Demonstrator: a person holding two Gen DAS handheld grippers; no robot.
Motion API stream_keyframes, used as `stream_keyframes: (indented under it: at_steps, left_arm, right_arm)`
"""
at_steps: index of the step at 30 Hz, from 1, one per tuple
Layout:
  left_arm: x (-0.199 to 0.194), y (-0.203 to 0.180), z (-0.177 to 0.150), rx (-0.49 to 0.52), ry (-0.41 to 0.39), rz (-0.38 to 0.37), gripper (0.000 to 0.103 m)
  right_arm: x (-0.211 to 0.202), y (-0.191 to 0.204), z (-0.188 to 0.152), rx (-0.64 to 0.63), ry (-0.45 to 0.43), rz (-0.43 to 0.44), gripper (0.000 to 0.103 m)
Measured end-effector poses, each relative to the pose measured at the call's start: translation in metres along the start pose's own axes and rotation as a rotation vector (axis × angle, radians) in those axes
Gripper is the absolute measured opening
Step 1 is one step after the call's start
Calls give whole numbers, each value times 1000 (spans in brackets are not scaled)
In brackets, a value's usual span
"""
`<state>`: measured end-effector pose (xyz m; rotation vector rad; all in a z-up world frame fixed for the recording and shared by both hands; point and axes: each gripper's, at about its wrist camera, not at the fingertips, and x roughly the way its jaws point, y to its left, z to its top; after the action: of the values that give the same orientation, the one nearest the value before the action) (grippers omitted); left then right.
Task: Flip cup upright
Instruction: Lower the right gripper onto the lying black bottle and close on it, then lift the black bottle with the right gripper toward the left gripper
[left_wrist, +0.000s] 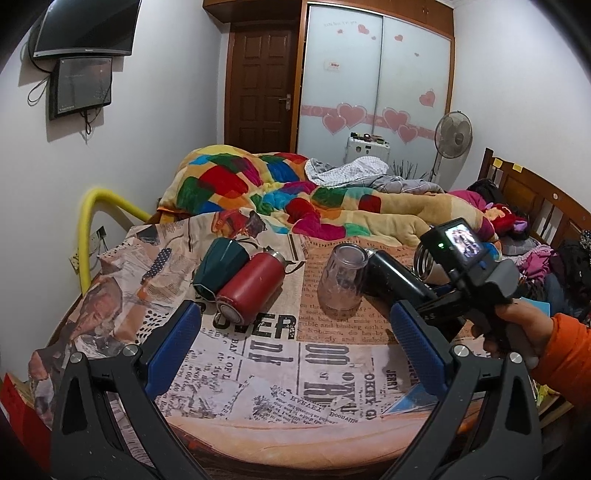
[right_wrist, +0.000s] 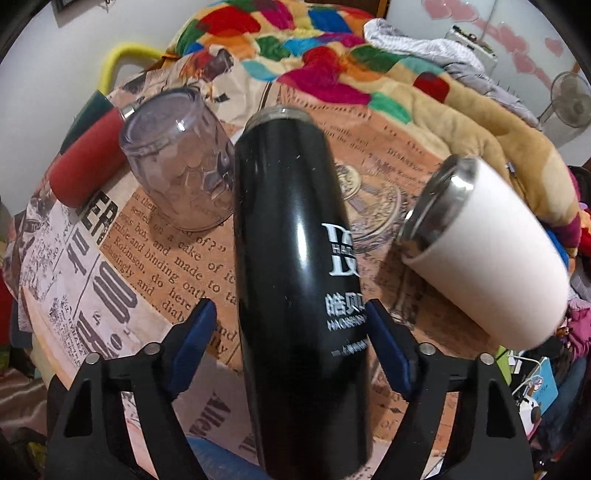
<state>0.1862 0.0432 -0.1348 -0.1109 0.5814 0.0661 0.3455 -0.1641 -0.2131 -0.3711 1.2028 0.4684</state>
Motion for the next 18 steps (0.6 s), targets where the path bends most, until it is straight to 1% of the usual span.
stream_keyframes:
  at_steps: [3, 5, 6, 13, 18]
  left_arm:
    - [1, -2, 1, -1, -2, -3, 103]
    - [0, -2, 0, -2, -2, -5, 103]
    - [0, -2, 0, -2, -2, -4, 103]
    - [-4, -2, -1, -11, -9, -3, 103]
    - [-13, -2, 2, -10, -30, -2, 103]
  right_arm:
    - [6, -2, 2, -3, 25, -2, 73]
    - [8, -3, 2, -13, 34, -13, 68]
    - [10, -5, 4, -13, 37, -17, 64]
    - [10, -11, 1, 23, 42, 42, 63]
    - [0, -9, -10, 22, 18, 36, 62]
